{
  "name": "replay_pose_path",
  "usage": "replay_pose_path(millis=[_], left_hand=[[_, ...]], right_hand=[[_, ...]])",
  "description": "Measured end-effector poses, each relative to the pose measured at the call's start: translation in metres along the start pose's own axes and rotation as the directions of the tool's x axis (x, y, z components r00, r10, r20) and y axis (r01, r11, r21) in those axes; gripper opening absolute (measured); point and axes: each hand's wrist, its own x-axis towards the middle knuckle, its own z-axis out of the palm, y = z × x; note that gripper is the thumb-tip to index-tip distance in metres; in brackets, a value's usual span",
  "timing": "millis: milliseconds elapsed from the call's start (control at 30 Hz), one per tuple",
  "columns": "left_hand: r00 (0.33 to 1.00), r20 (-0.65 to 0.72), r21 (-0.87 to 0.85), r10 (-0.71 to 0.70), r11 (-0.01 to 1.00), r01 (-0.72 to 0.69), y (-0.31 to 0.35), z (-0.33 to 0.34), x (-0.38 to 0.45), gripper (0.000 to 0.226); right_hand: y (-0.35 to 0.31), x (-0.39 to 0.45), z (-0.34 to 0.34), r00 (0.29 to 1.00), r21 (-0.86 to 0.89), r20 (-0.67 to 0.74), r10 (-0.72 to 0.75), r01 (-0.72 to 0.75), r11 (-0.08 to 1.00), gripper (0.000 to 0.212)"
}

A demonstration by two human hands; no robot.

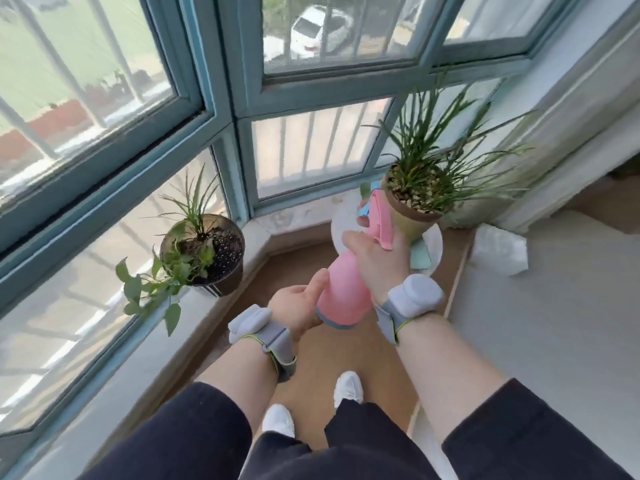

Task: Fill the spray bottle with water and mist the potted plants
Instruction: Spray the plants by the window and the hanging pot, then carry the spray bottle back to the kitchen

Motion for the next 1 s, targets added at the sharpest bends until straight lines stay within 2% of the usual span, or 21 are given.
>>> replay_pose_path(millis=[67,133,267,367,500,600,700,767,833,900,1000], left_hand=[[0.999,0.029,0.008,0.017,1.000,-0.017,0.005,0.016,-0.002,0.080],[0.991,0.134,-0.001,0.021,1.000,-0.021,0.014,0.043,-0.010,0.083],[0.945,0.323,0.035,0.055,0.997,-0.071,0.029,0.111,-0.030,0.081],[0.908,0.416,0.077,0.054,0.993,-0.094,0.036,0.157,-0.039,0.068],[0.856,0.516,0.177,0.032,0.974,-0.143,0.037,0.252,-0.058,0.073],[0.882,0.466,0.261,0.072,0.941,-0.215,0.037,0.323,-0.074,0.086],[0.852,0.520,0.304,0.069,0.917,-0.260,0.032,0.394,-0.087,0.066],[0.841,0.536,0.312,0.069,0.910,-0.274,0.033,0.420,-0.092,0.081],[0.795,0.606,0.338,0.009,0.902,-0.268,0.026,0.471,-0.100,0.091],[0.746,0.666,0.360,-0.012,0.881,-0.308,0.024,0.496,-0.106,0.088],[0.679,0.730,0.402,-0.076,0.851,-0.337,0.023,0.548,-0.114,0.080]], right_hand=[[0.000,0.001,-0.019,1.000,-0.014,-0.024,-0.007,0.006,1.000,0.037],[-0.001,0.002,-0.053,0.996,-0.003,-0.073,-0.053,0.052,0.999,0.041],[-0.001,0.000,-0.136,0.978,0.062,-0.180,-0.105,0.117,0.991,0.048],[0.003,-0.003,-0.183,0.966,0.070,-0.223,-0.127,0.146,0.987,0.056],[0.025,0.003,-0.272,0.903,0.047,-0.419,-0.097,0.128,0.991,0.051],[0.039,0.011,-0.335,0.849,-0.006,-0.515,-0.121,0.138,0.990,0.053],[0.055,0.015,-0.399,0.794,-0.017,-0.599,-0.105,0.119,0.993,0.054],[0.061,0.017,-0.422,0.770,-0.022,-0.628,-0.107,0.120,0.992,0.053],[0.071,0.016,-0.467,0.735,-0.042,-0.670,-0.108,0.107,0.993,0.054],[0.074,0.016,-0.491,0.714,-0.029,-0.695,-0.089,0.097,0.995,0.056],[0.087,0.019,-0.541,0.631,-0.014,-0.774,-0.056,0.071,0.997,0.053]])
